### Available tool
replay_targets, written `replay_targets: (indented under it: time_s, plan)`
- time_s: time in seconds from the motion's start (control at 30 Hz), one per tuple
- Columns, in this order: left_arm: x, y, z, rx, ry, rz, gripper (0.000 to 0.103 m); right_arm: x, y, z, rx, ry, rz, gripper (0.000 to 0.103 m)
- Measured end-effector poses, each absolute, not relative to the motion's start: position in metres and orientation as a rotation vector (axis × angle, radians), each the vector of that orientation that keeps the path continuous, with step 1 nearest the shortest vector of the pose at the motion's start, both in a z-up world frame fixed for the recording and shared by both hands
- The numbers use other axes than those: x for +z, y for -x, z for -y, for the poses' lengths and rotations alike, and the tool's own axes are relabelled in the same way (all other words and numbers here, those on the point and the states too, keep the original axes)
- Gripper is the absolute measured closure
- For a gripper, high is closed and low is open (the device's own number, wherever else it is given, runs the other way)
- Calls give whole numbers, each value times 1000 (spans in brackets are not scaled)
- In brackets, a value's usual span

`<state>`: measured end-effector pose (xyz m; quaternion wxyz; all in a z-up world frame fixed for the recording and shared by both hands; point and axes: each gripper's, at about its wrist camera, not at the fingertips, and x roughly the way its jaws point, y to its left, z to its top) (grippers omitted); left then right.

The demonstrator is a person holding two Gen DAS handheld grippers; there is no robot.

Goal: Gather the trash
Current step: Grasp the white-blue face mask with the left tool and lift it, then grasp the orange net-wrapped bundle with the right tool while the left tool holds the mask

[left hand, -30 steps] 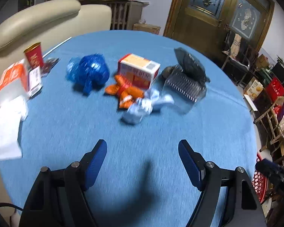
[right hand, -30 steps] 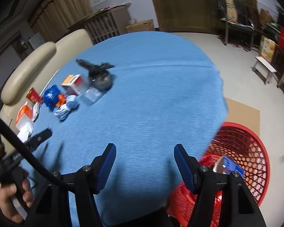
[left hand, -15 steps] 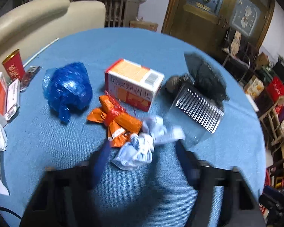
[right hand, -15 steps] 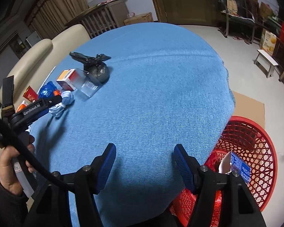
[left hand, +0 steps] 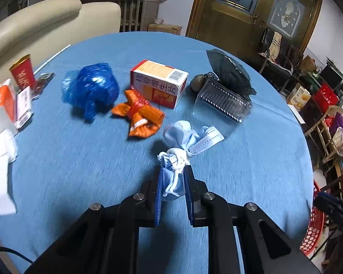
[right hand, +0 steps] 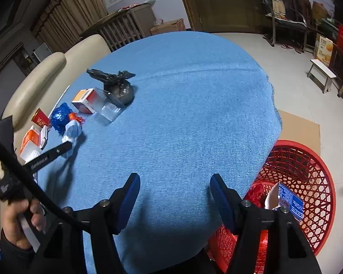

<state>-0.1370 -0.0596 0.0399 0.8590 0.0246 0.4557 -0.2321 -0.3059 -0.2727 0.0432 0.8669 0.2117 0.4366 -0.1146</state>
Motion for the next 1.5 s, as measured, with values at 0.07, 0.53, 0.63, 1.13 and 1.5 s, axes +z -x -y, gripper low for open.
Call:
replay_targets:
  time_s: [0.07, 0.53, 0.63, 1.13, 1.5]
  plan:
    - [40, 148, 50, -481, -55, -949, 84, 48, 308, 269, -235, -429, -902, 36]
    - [41, 144, -14, -283, 34, -915, 84, 66, 261, 220, -114, -291, -903, 36]
    - [42, 142, -23, -259, 54, -909, 84, 65, 234, 195, -43, -234, -910, 36]
    - [40, 123, -46, -188, 86, -907, 84, 33, 90, 98, 99, -90, -944, 36]
    - [39, 120, -39, -171, 64, -921, 84, 9, 54, 86, 152, -107, -1012, 67]
